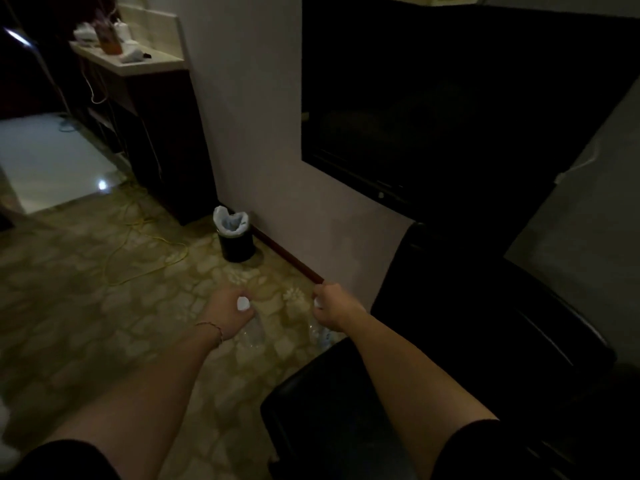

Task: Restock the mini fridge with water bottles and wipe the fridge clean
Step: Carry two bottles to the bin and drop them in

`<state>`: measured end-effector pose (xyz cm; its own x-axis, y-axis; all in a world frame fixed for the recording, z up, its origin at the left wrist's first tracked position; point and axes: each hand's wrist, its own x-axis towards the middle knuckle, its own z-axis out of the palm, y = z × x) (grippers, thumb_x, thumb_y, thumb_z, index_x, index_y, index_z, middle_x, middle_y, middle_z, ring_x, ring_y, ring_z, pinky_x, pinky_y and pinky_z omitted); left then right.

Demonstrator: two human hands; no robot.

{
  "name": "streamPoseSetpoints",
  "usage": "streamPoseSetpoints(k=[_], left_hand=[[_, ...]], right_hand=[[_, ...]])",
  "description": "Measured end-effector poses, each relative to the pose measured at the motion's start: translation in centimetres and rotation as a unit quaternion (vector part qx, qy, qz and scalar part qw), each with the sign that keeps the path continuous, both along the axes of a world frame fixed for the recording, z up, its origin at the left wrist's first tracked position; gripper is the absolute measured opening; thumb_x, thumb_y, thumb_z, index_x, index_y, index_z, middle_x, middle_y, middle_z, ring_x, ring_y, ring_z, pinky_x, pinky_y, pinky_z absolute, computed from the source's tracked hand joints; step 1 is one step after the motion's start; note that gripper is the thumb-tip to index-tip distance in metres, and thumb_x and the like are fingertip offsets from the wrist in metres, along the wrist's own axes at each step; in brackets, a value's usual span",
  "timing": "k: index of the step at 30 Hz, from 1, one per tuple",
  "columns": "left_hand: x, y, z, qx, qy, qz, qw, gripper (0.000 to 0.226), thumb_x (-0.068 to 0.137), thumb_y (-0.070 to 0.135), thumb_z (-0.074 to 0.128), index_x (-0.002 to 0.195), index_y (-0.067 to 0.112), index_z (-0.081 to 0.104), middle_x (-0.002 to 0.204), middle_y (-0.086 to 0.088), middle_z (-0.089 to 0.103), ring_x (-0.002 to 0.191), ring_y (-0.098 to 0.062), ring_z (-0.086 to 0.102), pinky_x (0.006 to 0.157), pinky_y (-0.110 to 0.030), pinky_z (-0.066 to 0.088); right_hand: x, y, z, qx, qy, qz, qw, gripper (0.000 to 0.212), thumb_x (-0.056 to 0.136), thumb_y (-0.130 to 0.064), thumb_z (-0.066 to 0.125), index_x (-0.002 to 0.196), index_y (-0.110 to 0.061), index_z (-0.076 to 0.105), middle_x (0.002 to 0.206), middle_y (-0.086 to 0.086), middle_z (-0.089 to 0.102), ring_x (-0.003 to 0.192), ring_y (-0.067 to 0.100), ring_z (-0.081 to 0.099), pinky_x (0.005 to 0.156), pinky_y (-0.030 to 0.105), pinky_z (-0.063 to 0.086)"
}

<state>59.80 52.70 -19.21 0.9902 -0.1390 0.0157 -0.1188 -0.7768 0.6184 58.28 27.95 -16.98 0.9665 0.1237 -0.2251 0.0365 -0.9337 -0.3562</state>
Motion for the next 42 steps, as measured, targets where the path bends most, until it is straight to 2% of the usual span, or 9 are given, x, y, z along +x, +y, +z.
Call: streamPoseSetpoints(k=[3,6,9,12,18,23,32,37,42], left_hand=[[5.8,4.3,0.0,0.005,0.007,-0.012,1.000,0.020,0.078,0.010,0.079,0.096,0.005,0.071,0.102,-0.015,0.067,0.098,-0.032,0.060,0.082,-0.034,0.045],[11.3,8.0,-0.2,0.014,0.009,-0.006,1.000,0.022,0.076,0.012,0.081,0.096,0.007,0.071,0.102,-0.014,0.065,0.097,-0.031,0.060,0.083,-0.035,0.046],[16.2,10.7,-1.0,0.011,0.017,-0.005,1.000,0.024,0.074,0.011,0.081,0.096,0.007,0.071,0.102,-0.014,0.065,0.096,-0.032,0.060,0.081,-0.035,0.045],[20.9,12.9,-2.4,0.011,0.030,0.000,0.999,0.026,0.075,0.013,0.082,0.098,0.008,0.071,0.105,-0.013,0.064,0.098,-0.032,0.060,0.087,-0.040,0.049],[32.6,17.2,-4.6,0.029,0.061,0.012,0.998,0.027,0.079,0.018,0.078,0.105,0.010,0.071,0.107,-0.006,0.062,0.099,-0.025,0.060,0.078,-0.026,0.040],[44.8,19.9,-4.9,0.052,0.066,0.013,0.996,0.024,0.079,0.023,0.076,0.102,0.016,0.070,0.103,-0.004,0.062,0.096,-0.023,0.059,0.076,-0.027,0.040],[66.1,20.6,-5.4,0.066,0.065,0.019,0.996,0.021,0.087,0.024,0.070,0.107,0.022,0.064,0.106,0.008,0.048,0.093,-0.015,0.051,0.076,-0.027,0.041],[77.5,22.3,-9.3,0.063,0.078,-0.012,0.995,0.021,0.084,0.019,0.070,0.104,0.017,0.066,0.108,-0.001,0.055,0.096,-0.021,0.055,0.078,-0.029,0.044],[88.3,23.5,-14.1,0.072,0.106,-0.017,0.992,0.024,0.085,0.026,0.068,0.108,0.020,0.063,0.114,0.004,0.050,0.094,-0.018,0.056,0.080,-0.032,0.052]], right_hand=[[5.4,4.1,0.2,0.011,-0.006,-0.011,1.000,0.025,0.094,-0.018,0.050,0.115,-0.009,0.061,0.120,0.009,0.053,0.097,0.031,0.059,0.081,0.041,0.055],[10.5,7.9,0.2,0.010,-0.006,-0.007,1.000,0.030,0.094,-0.021,0.053,0.119,-0.008,0.062,0.124,0.010,0.051,0.104,0.032,0.058,0.089,0.045,0.054],[15.6,11.0,-0.2,0.006,-0.002,0.001,1.000,0.033,0.094,-0.023,0.056,0.124,-0.010,0.061,0.126,0.009,0.050,0.107,0.032,0.058,0.090,0.045,0.053],[21.3,13.5,-1.3,-0.003,0.005,0.019,1.000,0.036,0.095,-0.024,0.055,0.129,-0.011,0.058,0.128,0.009,0.049,0.110,0.032,0.057,0.091,0.042,0.051],[34.9,17.7,-4.1,0.002,0.027,0.027,0.999,0.031,0.094,-0.022,0.056,0.123,-0.011,0.060,0.124,0.009,0.051,0.107,0.031,0.058,0.091,0.042,0.052],[47.5,20.7,-5.0,0.010,0.021,0.022,0.999,0.022,0.094,-0.021,0.054,0.109,-0.008,0.061,0.115,0.009,0.053,0.098,0.029,0.058,0.087,0.043,0.054],[68.7,24.4,-6.6,0.042,0.025,0.008,0.999,0.022,0.094,-0.024,0.054,0.112,-0.012,0.061,0.116,0.007,0.051,0.101,0.027,0.058,0.090,0.045,0.052],[79.6,25.8,-9.2,0.041,0.038,0.005,0.998,0.026,0.097,-0.023,0.055,0.121,-0.013,0.059,0.120,0.005,0.048,0.103,0.023,0.053,0.088,0.034,0.047],[89.9,27.3,-13.6,0.042,0.044,-0.027,0.998,0.025,0.096,-0.025,0.057,0.118,-0.013,0.059,0.119,0.006,0.048,0.104,0.025,0.055,0.089,0.036,0.049]])
